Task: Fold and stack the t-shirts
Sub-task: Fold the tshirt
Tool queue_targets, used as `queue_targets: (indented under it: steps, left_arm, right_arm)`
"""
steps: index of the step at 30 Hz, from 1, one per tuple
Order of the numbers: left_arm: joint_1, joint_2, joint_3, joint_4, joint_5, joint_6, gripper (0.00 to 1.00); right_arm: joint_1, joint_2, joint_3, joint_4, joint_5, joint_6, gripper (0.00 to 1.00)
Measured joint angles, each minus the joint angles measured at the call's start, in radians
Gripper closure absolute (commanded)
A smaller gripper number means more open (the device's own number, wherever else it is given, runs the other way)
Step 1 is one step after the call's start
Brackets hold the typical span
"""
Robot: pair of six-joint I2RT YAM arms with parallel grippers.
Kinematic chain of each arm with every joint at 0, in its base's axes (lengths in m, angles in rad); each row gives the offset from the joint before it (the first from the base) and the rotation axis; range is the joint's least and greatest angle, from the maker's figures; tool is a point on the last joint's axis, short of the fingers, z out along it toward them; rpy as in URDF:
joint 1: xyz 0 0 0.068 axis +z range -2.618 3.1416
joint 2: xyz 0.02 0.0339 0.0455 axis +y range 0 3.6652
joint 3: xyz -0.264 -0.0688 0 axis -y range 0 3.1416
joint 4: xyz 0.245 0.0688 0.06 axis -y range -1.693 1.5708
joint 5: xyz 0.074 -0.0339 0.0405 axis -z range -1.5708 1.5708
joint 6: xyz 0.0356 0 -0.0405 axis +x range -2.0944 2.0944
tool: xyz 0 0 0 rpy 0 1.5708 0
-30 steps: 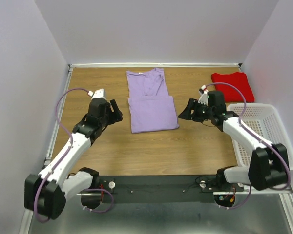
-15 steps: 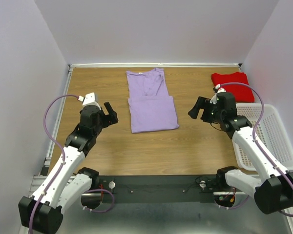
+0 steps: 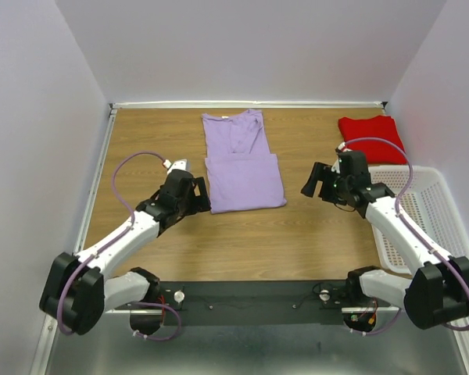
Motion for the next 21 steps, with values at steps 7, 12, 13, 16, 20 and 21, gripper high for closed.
queue_targets:
  steps: [7,12,13,16,20,21]
  left_arm:
    - [-0.063,0.128,0.001,0.023,-0.001,-0.041,0.07]
    - [-0.085,0.188,0.006,0.031,0.0,-0.06,0.07]
    - [-0.089,0.2,0.01,0.031,-0.001,-0.062,0.08]
    - [-0.097,0.221,0.02,0.031,0.0,-0.066,0.1]
    - [-0.11,0.246,0.04,0.036,0.0,-0.068,0.11]
    - [-0.112,0.25,0.043,0.037,-0.001,-0.068,0.11]
  right_arm:
    - [0.008,0.067,-0.007,-0.002,-0.005,0.001,0.12]
    - [0.033,0.117,-0.007,-0.003,-0.004,0.008,0.14]
    - [0.042,0.128,-0.006,-0.003,-0.001,0.01,0.15]
    - [0.087,0.164,0.0,-0.004,0.013,0.024,0.16]
    - [0.165,0.216,0.022,-0.008,0.043,0.047,0.18]
    - [0.176,0.224,0.026,-0.008,0.05,0.052,0.18]
